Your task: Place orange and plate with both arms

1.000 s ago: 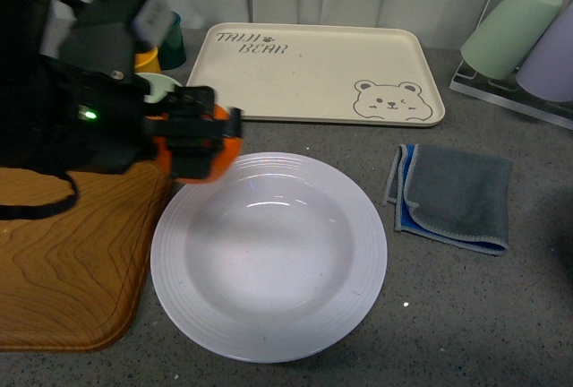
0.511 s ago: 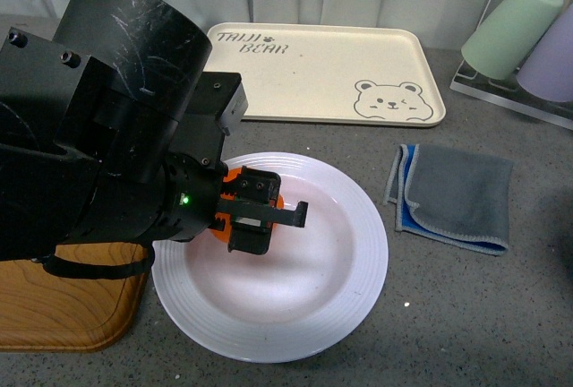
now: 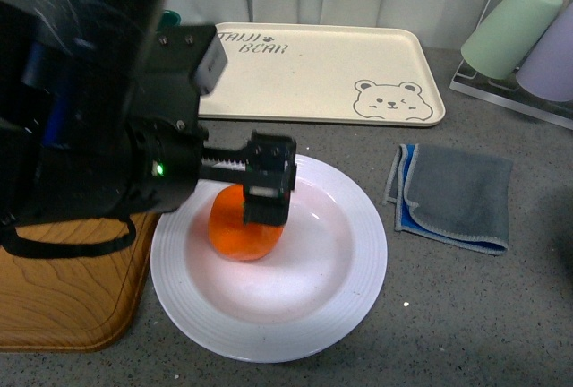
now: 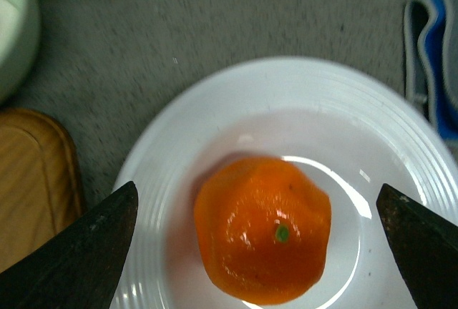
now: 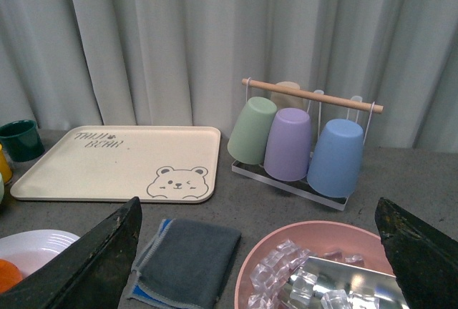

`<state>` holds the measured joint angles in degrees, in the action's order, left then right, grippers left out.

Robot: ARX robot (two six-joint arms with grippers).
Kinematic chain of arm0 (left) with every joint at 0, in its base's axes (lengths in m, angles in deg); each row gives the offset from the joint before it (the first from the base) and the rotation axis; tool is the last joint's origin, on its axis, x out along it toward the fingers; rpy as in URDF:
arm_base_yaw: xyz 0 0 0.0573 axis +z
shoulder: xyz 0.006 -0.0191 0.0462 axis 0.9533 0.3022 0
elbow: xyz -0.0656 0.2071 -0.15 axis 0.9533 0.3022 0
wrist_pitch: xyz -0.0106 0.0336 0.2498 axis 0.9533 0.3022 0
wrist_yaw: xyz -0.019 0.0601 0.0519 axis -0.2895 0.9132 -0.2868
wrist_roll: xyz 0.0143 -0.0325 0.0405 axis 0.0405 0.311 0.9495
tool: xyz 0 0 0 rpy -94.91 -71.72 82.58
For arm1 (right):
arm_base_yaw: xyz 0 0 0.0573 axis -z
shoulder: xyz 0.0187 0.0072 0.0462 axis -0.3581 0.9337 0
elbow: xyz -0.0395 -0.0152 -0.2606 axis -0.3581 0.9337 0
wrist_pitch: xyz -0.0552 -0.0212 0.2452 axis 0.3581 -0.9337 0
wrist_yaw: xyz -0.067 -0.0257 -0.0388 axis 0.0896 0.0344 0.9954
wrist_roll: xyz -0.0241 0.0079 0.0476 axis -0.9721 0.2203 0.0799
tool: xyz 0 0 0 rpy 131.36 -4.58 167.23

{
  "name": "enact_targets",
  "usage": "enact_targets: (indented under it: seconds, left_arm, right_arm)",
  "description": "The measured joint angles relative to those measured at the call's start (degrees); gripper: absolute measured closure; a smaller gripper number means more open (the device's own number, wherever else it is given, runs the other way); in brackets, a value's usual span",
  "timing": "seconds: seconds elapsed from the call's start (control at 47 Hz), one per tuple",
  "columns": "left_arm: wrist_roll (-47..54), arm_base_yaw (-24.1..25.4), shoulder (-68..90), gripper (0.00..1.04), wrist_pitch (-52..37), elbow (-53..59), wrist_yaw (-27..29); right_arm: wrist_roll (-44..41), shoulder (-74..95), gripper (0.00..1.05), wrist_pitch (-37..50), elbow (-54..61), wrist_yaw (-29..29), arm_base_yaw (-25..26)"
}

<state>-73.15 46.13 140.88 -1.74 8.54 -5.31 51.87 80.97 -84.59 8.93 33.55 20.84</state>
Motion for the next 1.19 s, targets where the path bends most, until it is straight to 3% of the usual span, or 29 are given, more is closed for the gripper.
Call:
enact_targets:
  seconds: [0.043, 0.149, 0.255, 0.319, 0.447, 0.532, 0.851, 1.106, 1.191]
  left_arm:
    - [0.24, 0.0, -0.63, 0.08, -2.4, 0.37, 2.01]
    - [4.83, 0.5, 1.62, 0.24, -21.22, 6.21, 12.63]
    - [7.89, 2.23, 1.92, 0.39, -33.46, 13.14, 17.27]
    - [9.42, 5.09, -1.29, 0.54, -44.24, 18.56, 17.57]
    - [10.69, 9.31, -10.25, 0.82, -54.95, 26.6, 13.77]
    - [10.91, 12.72, -18.49, 1.02, -53.4, 32.35, 11.1]
    - [11.45, 18.1, -37.33, 1.01, -41.11, 38.66, 5.79]
    - [11.5, 21.03, -55.8, 1.01, -23.28, 39.74, 2.64]
    - [11.54, 24.26, -60.33, 1.01, -19.65, 39.85, -1.38]
  right_arm:
    - [0.0, 0.0, 0.09, 0.0, 0.0, 0.0, 0.0]
    - [0.0, 0.0, 0.09, 0.0, 0.0, -0.02, 0.0]
    - [0.0, 0.0, 0.09, 0.0, 0.0, 0.02, 0.0]
    - [0.0, 0.0, 0.09, 0.0, 0.0, 0.04, 0.0]
    - [0.0, 0.0, 0.09, 0.0, 0.0, -0.02, 0.0]
    - [0.0, 0.0, 0.09, 0.0, 0.0, 0.02, 0.0]
    - [0.0, 0.0, 0.09, 0.0, 0.0, 0.0, 0.0]
    - [0.0, 0.0, 0.09, 0.0, 0.0, 0.0, 0.0]
    - [0.0, 0.0, 0.09, 0.0, 0.0, -0.02, 0.0]
